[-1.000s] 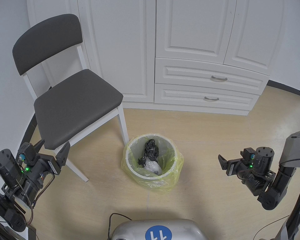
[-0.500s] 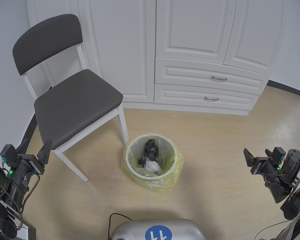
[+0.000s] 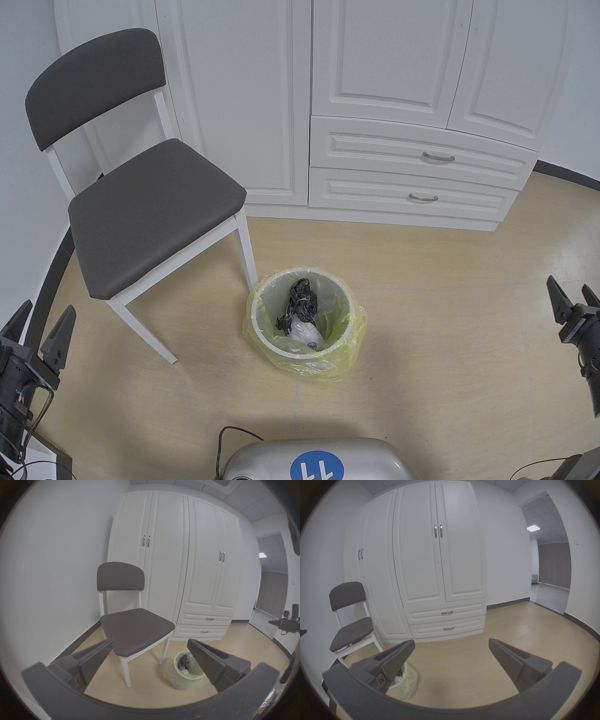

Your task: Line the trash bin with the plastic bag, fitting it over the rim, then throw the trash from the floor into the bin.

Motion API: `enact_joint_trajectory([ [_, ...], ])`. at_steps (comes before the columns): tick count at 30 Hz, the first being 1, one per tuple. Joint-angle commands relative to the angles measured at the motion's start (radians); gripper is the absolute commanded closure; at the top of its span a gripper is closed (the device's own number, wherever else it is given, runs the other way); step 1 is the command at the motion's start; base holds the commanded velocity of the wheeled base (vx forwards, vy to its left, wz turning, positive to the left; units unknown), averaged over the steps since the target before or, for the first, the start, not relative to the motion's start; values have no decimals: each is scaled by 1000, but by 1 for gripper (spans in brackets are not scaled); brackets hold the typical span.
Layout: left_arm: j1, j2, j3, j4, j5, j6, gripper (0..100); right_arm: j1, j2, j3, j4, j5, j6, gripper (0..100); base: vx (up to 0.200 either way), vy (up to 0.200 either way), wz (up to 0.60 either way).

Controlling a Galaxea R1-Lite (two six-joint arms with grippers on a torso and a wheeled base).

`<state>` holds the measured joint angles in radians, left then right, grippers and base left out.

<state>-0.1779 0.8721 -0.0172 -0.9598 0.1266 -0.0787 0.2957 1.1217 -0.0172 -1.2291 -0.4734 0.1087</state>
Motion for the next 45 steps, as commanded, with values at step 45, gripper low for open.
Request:
enact_joint_trajectory([
  [45,202,-798,-352,734,-19,63,0,-293,-1122,-299,971,118,-69,0,0,0,0],
])
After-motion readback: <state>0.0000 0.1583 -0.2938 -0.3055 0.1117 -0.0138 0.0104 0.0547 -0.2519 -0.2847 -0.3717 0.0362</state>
